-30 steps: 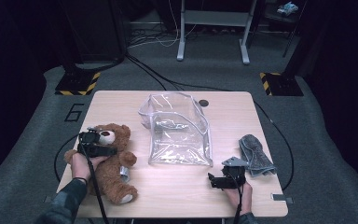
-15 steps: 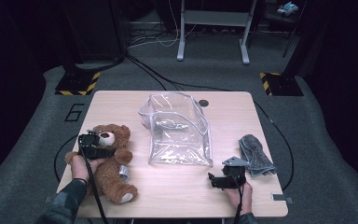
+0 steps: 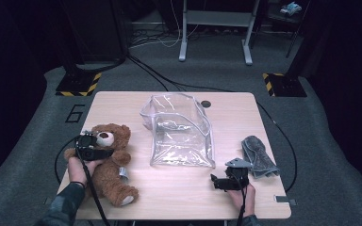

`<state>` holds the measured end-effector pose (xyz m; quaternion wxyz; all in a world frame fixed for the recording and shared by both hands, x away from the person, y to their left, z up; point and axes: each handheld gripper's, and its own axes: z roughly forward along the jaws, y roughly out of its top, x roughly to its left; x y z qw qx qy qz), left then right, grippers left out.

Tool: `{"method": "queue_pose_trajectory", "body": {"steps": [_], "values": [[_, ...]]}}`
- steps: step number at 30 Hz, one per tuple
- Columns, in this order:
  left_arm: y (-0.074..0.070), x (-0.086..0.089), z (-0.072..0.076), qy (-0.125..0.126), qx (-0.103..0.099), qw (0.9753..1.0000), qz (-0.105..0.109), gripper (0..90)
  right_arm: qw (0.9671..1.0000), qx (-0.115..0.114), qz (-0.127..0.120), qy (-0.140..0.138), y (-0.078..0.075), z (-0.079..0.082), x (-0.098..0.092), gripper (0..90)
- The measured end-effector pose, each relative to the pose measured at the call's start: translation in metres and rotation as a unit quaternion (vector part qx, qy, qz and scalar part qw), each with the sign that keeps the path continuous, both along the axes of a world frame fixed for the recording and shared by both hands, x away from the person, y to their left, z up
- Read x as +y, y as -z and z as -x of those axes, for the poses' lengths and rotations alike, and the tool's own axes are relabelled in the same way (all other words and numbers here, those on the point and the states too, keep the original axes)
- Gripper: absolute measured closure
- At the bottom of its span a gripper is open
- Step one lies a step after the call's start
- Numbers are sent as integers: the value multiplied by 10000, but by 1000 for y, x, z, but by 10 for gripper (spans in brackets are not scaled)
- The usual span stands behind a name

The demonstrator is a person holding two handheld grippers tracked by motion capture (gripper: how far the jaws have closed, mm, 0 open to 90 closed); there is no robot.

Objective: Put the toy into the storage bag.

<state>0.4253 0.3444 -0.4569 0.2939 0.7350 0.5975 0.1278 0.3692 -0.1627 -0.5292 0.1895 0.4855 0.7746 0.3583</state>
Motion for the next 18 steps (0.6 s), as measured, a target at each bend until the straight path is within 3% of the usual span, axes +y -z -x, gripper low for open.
{"method": "queue_pose_trajectory", "body": {"steps": [4, 8, 10, 11, 14, 18], "values": [[-6, 0, 3, 46, -144, 9999, 44, 436, 10000, 7, -1, 17, 0, 0, 0, 68], [-16, 1, 7, 106, -430, 9990, 88, 450, 10000, 10, -14, 12, 0, 0, 0, 68], [-23, -1, 9, 43, -638, 9978, 173, 455, 10000, 7, -47, 8, 0, 0, 0, 71], [-28, 0, 11, 107, -634, 9978, 156, 458, 10000, 6, -6, -15, 0, 0, -1, 70], [-37, -2, 12, 47, -915, 9955, 242, 466, 10000, 13, -39, 1, 0, 0, 0, 70], [-46, -2, 13, 32, -1132, 9932, 281, 476, 10000, -1, 2, -12, 0, 0, -1, 70]]}}
